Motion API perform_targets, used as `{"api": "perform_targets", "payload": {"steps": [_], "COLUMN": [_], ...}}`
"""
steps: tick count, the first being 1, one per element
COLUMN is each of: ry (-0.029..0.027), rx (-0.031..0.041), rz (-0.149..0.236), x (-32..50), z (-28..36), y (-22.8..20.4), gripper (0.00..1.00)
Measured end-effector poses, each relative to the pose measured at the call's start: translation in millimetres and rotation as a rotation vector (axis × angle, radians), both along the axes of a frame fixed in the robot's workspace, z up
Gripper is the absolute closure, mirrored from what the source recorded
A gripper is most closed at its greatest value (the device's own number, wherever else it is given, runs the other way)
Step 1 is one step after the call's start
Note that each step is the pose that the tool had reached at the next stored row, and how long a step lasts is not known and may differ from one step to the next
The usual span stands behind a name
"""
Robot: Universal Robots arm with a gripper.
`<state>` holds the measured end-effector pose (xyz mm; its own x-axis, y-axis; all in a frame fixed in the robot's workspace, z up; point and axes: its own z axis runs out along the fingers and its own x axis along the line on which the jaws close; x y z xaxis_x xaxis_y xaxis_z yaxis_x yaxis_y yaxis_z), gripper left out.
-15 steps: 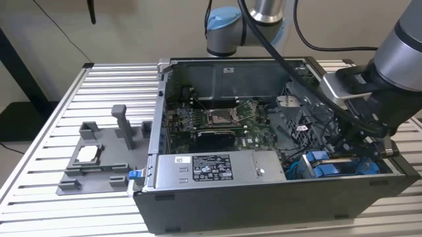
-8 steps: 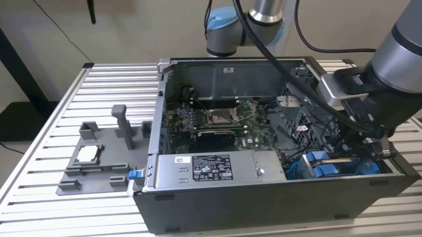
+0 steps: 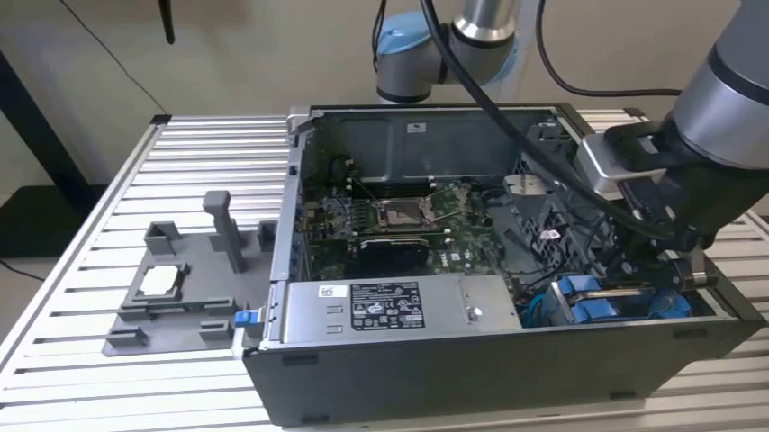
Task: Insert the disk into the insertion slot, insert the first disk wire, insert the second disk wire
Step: 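Insert the second disk wire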
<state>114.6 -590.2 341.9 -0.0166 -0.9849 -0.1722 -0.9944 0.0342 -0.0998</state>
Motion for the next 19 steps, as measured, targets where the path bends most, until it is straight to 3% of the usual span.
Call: {"api": "perform_targets", "payload": {"steps": [19], "ry": [0.0], "rx": [-0.002], "rz": [0.0], "x": [0.0], "z": [-5.7], "y": [-1.1], "gripper": [0.84]}}
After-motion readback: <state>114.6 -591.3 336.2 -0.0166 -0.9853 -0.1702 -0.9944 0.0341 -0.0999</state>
